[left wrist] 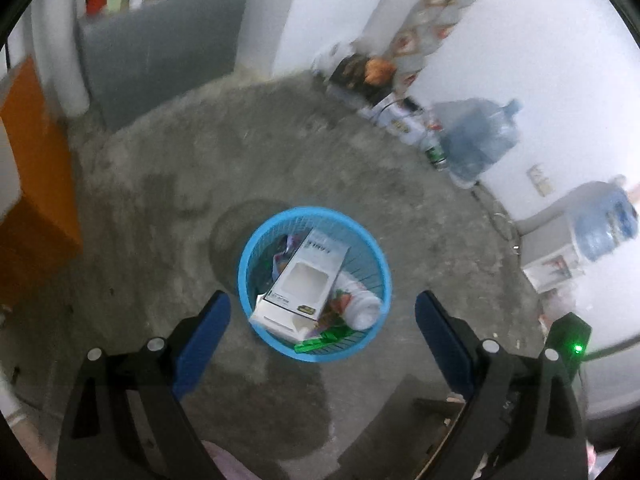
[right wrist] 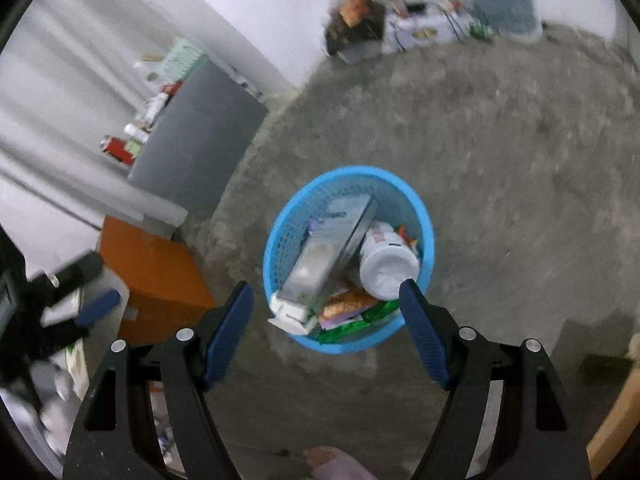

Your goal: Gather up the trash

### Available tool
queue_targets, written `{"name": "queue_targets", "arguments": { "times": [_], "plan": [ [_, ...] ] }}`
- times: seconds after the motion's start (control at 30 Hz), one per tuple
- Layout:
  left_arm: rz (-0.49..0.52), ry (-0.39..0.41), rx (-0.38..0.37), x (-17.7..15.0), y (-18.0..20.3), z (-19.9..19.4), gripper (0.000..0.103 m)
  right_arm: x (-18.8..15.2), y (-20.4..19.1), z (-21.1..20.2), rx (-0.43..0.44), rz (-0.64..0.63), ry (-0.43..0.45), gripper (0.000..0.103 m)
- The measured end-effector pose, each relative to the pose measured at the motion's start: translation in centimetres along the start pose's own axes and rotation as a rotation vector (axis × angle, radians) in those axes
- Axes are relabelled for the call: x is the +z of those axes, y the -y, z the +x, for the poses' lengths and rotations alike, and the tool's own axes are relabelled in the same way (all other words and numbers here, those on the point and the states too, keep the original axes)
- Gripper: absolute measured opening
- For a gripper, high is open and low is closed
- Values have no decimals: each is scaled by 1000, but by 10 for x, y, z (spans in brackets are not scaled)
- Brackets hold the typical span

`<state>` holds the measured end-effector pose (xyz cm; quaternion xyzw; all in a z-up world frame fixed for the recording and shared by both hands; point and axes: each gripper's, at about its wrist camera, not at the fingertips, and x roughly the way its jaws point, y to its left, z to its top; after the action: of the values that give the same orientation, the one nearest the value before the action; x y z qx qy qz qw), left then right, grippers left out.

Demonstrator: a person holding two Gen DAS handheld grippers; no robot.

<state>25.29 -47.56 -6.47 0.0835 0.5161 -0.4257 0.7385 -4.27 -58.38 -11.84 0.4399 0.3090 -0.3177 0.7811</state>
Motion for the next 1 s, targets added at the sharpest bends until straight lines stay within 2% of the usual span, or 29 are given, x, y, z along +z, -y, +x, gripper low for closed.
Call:
{"name": "queue_targets", "arguments": {
  "times": [0.07,0.13,0.23,0.3,0.33,0.4,0.47,0.57,0.6,0.7,0.77,0.83,0.93,1.0],
  "plan": [
    [40,49,-26,-9,4,-41,91,-4,-14,-29,-10,-79,58,72],
    [78,101,-31,-20,5,-85,91,-12,-33,-59,-18,-168,123,77],
    [109,185,-28,-48,4,-155,91,-35,-73,-112,-19,-332,261,94],
    [117,240,-10,-72,2,-196,96,-57,-98,-144,-18,-428,353,96],
    [105,279,20,-92,-2,-225,97,-68,-111,-158,-12,-472,383,96],
    [78,337,71,-120,-6,-256,98,-87,-131,-179,23,-530,411,96],
    [32,414,182,-161,-13,-292,98,-112,-151,-198,77,-582,427,96],
    [-101,474,335,-219,-30,-322,98,-144,-171,-213,136,-645,419,96],
    [-132,474,349,-230,-34,-326,97,-158,-181,-215,126,-685,400,96],
    [-213,432,388,-277,-48,-328,97,-197,-199,-205,78,-802,285,95],
    [-216,398,517,-308,-52,-325,98,-215,-201,-197,70,-814,199,95],
    [-229,355,614,-328,-54,-316,98,-234,-202,-190,61,-822,121,95],
    [-269,324,679,-357,-61,-318,98,-254,-206,-188,17,-861,87,95],
    [-325,327,694,-371,-67,-320,98,-263,-211,-192,2,-877,73,95]
  ]
}}
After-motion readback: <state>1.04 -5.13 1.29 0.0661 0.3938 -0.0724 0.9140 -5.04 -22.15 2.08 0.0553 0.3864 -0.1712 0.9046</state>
